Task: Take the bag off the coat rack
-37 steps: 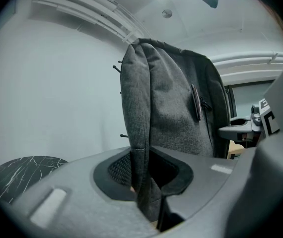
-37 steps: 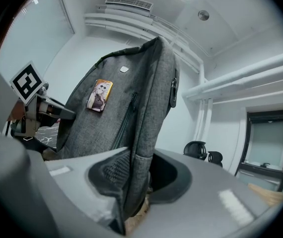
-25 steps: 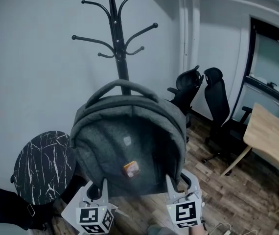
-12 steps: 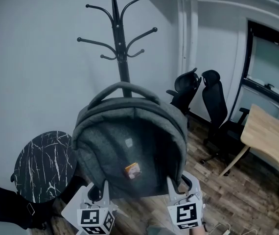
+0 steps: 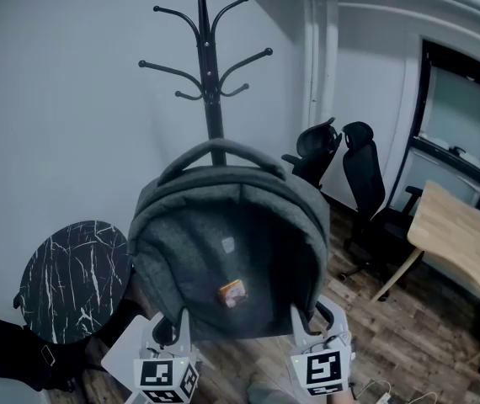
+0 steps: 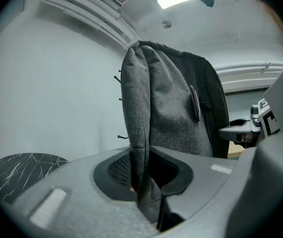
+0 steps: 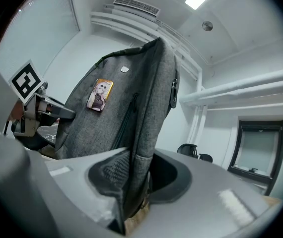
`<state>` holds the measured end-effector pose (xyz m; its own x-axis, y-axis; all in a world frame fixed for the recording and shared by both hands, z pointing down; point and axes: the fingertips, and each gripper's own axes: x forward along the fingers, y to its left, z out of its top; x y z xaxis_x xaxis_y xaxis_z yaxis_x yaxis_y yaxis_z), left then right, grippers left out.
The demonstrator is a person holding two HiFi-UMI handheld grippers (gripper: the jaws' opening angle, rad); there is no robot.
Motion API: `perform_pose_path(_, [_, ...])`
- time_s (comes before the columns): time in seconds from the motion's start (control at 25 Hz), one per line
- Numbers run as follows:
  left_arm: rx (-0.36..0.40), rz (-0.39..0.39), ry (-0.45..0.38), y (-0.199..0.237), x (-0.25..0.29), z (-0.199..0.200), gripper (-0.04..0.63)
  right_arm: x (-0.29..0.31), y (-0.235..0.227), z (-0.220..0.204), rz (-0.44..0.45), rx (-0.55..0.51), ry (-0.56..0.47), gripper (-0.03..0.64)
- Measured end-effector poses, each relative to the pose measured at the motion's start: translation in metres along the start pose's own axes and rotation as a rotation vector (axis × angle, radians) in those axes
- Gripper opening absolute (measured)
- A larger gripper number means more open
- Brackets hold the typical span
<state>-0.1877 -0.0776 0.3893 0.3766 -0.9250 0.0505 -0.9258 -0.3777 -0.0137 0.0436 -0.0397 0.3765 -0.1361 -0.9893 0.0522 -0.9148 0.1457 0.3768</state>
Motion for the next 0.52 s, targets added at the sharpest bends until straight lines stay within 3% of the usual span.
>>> perform_pose_path(0.52, [-0.024, 0.009, 0.005, 0.015, -0.011, -0.008, 0.071, 0.000, 0.017, 0.006, 0.005, -0.022, -0.004, 0.097])
